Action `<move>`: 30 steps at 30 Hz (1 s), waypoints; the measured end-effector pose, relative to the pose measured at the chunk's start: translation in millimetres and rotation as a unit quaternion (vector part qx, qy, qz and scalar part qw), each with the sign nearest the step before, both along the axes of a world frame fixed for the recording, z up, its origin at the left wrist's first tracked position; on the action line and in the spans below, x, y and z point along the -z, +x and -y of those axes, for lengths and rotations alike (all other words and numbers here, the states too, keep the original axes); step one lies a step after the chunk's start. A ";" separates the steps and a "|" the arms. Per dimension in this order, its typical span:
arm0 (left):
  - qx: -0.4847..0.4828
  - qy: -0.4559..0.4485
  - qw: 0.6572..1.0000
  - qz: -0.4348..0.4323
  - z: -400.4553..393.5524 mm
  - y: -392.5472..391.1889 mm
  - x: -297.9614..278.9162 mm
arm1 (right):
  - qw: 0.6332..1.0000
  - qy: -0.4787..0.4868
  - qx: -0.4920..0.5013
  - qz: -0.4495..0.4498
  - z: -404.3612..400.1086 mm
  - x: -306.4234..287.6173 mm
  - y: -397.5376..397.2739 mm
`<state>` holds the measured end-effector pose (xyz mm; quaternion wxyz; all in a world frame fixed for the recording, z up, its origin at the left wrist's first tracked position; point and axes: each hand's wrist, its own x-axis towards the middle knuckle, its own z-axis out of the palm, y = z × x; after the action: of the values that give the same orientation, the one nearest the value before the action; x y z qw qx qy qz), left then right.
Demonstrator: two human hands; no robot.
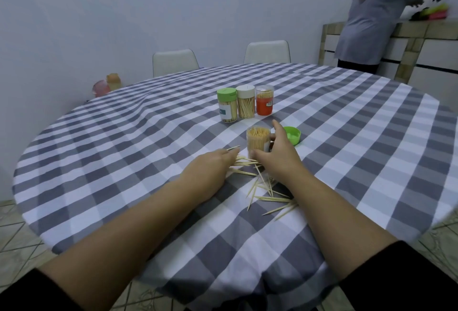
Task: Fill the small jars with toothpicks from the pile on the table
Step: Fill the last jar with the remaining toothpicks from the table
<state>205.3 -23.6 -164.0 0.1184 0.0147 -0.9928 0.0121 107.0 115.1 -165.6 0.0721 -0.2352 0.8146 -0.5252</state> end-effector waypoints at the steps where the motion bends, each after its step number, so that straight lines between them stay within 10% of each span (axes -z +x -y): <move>1: -0.010 0.018 1.000 0.000 4.5 0.3 -0.6 | 1.000 0.001 0.001 0.000 -0.1 -0.2 -0.2; 11: -0.090 0.306 0.942 -0.100 19.1 -6.7 -22.6 | 0.999 -0.002 -0.042 -0.004 -0.5 -0.5 5.7; 19: -0.015 0.671 0.721 -0.174 1.5 -32.7 -54.5 | 0.997 0.008 -0.078 -0.021 2.3 0.7 9.7; 30: -0.055 0.642 0.753 -0.135 -11.3 -54.8 -35.9 | 0.996 0.019 -0.084 -0.031 2.1 0.8 9.4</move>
<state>150.5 -12.3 -128.1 0.2129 0.1434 -0.7387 -0.6233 116.4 112.9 -166.4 0.0948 -0.3176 0.8035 -0.4945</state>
